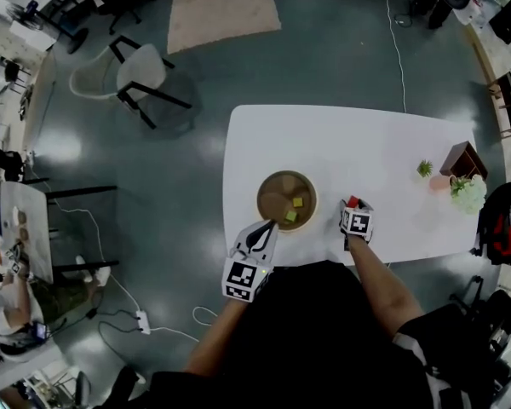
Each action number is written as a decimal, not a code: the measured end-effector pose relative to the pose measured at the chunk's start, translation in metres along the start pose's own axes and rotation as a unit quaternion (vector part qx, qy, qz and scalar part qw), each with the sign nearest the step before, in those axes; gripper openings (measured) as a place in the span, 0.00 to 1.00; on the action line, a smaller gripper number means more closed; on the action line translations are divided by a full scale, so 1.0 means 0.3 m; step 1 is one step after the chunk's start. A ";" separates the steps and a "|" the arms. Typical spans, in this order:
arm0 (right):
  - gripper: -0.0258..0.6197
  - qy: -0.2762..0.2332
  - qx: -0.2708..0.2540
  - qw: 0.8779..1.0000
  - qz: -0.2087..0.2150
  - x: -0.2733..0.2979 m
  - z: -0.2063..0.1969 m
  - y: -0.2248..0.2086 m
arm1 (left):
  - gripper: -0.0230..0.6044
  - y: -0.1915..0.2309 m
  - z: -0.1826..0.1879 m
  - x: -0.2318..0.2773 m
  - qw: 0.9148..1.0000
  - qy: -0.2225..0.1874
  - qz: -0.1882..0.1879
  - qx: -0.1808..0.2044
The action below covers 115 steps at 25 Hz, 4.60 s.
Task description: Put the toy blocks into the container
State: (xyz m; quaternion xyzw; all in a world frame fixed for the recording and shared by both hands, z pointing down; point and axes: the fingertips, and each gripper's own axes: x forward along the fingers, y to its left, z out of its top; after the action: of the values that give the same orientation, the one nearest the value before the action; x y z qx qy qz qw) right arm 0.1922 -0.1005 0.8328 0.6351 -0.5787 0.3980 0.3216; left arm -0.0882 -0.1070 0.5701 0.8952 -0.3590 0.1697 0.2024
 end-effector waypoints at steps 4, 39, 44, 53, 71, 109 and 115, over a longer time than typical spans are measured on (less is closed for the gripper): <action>0.41 -0.004 0.001 1.000 -0.003 0.001 0.001 0.001 | 0.05 0.011 0.015 0.003 1.000 -0.003 0.001 0.003; 0.24 -0.115 -0.142 0.981 0.066 -0.311 0.306 0.218 | 0.05 -0.041 0.038 -0.045 0.996 -0.035 -0.080 0.019; 0.24 -0.155 -0.132 0.976 0.072 -0.400 0.388 0.263 | 0.05 -0.037 0.038 -0.076 0.994 -0.042 -0.093 0.024; 0.24 -0.205 -0.149 0.964 0.077 -0.552 0.481 0.340 | 0.05 -0.035 0.016 -0.146 0.992 -0.051 -0.107 0.030; 0.24 -0.220 -0.199 0.943 0.150 -0.623 0.599 0.661 | 0.05 0.061 0.008 -0.228 0.994 -0.076 -0.063 0.037; 0.25 0.141 -0.320 0.906 0.237 -0.179 0.258 0.976 | 0.05 0.253 -0.030 -0.237 0.999 -0.037 -0.007 -0.013; 0.29 0.145 -0.300 0.911 0.242 -0.186 0.253 0.964 | 0.05 0.259 -0.021 -0.232 0.999 -0.039 0.001 -0.013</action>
State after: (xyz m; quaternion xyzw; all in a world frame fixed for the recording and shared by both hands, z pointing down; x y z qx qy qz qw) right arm -0.0851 -0.1755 0.7325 0.2847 -0.7539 0.3588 0.4711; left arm -0.1923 -0.1153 0.5628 0.8981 -0.3697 0.1299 0.1998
